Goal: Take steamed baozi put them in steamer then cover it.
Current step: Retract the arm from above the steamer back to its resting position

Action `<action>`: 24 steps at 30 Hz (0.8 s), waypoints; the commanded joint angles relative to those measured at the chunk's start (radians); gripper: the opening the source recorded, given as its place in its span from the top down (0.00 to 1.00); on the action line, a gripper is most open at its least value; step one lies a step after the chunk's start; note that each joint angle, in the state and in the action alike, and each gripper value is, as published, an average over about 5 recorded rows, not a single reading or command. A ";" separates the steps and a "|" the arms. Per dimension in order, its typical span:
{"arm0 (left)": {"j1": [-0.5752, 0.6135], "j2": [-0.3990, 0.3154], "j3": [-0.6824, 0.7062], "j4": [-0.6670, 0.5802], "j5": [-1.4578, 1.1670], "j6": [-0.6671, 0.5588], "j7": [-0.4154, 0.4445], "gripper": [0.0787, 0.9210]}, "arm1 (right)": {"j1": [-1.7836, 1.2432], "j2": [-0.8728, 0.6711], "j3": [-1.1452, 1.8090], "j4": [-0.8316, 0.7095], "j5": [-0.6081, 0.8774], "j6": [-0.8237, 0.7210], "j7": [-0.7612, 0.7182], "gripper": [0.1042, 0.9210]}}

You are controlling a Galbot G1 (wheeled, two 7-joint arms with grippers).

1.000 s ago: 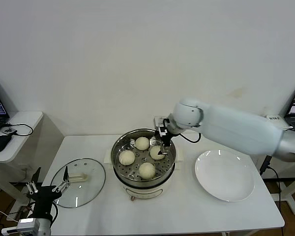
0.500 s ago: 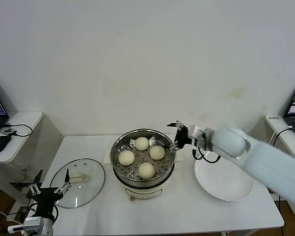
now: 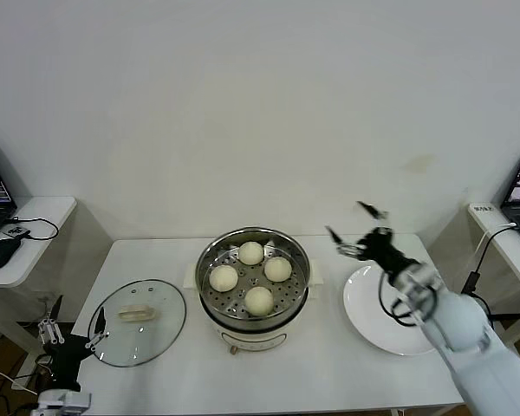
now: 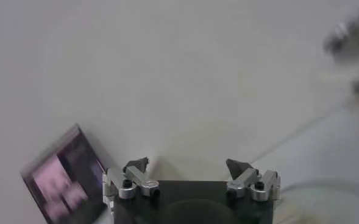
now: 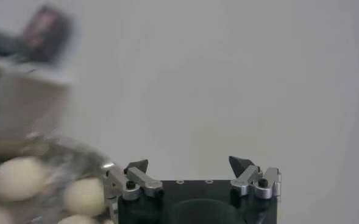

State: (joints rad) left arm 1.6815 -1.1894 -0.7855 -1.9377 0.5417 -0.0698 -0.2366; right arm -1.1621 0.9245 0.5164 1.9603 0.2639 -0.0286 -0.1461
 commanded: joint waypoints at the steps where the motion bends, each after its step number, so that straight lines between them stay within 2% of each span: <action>1: 0.064 0.036 -0.032 0.105 0.734 -0.079 -0.038 0.12 | -0.394 0.235 0.456 0.077 -0.063 0.157 0.076 0.12; 16: -0.131 0.049 0.057 0.304 0.791 -0.107 -0.016 0.12 | -0.425 0.289 0.498 0.057 -0.081 0.185 0.105 0.12; 24: -0.252 0.059 0.104 0.357 0.783 -0.106 0.024 0.12 | -0.447 0.309 0.506 0.074 -0.083 0.188 0.103 0.12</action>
State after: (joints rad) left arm 1.5765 -1.1394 -0.7284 -1.6811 1.2637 -0.1644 -0.2414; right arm -1.5578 1.1928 0.9741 2.0211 0.1896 0.1400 -0.0527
